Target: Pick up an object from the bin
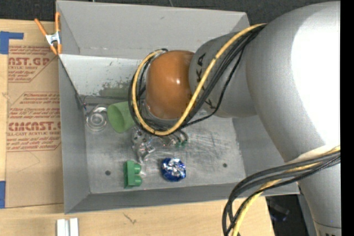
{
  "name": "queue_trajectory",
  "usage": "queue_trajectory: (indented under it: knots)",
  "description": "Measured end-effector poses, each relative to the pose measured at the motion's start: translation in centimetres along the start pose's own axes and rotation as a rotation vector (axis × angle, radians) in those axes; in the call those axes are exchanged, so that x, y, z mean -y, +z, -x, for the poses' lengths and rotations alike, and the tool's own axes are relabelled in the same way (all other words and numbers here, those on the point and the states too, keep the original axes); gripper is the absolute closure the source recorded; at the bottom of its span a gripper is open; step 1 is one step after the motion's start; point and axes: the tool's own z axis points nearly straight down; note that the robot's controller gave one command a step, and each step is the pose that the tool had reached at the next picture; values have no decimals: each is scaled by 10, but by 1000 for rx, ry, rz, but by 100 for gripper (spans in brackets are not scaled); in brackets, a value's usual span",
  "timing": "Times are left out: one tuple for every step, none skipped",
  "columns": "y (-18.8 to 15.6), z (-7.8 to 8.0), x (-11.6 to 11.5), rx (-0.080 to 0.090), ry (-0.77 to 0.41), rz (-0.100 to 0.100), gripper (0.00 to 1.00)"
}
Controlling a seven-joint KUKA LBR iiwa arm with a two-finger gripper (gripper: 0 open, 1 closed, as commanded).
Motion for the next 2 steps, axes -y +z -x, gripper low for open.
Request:
queue_trajectory:
  knots:
    - [1,2,-1,17,2,1,0]
    - [0,-30,-13,35,-257,-5,0]
